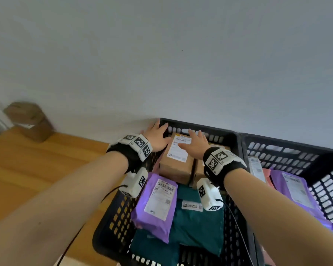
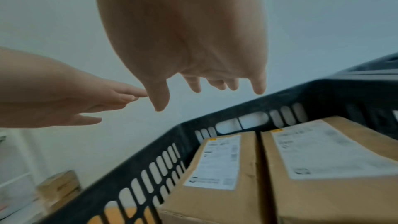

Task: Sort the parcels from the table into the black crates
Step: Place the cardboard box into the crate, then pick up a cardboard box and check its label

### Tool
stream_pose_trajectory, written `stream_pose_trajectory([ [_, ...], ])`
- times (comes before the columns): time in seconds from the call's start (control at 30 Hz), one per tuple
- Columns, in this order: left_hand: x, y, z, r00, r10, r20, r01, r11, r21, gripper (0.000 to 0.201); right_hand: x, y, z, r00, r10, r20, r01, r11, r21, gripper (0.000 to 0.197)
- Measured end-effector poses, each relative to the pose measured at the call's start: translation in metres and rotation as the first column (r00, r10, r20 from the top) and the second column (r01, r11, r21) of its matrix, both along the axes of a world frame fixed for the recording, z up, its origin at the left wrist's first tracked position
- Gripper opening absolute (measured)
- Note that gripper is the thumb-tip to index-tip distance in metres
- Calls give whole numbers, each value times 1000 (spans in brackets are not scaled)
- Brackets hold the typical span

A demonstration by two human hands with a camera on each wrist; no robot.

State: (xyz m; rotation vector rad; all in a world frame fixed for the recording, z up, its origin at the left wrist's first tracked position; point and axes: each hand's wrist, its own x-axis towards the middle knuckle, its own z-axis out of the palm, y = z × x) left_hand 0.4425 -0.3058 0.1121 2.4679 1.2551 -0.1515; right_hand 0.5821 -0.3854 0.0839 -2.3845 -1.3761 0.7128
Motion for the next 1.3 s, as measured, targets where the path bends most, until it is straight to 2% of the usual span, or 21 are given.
stream_pose_trajectory([
  [0.2,-60,-4,25,993,107,43,-108,994,13,62,-39,15,22,988,130,-81,-124,990,65,77],
  [0.4,-125,2,20,980,181,79,-180,984,-17,63,-93,26,39,975,192,-110,-183,979,88,77],
  [0.57,-187,17,15,970,218,108,-215,976,-41,64,-148,40,44,968,209,-139,-191,972,135,77],
  [0.73,-263,38,9,971,197,138,-191,980,-59,65,-211,52,40,971,184,-155,-162,976,146,75],
  [1.03,-421,64,-41,967,216,135,-197,970,-141,68,-342,74,10,975,136,-177,-126,990,66,75],
  [1.3,-528,90,-84,905,372,205,-313,910,-272,70,-431,112,-21,965,131,-228,-122,991,54,72],
])
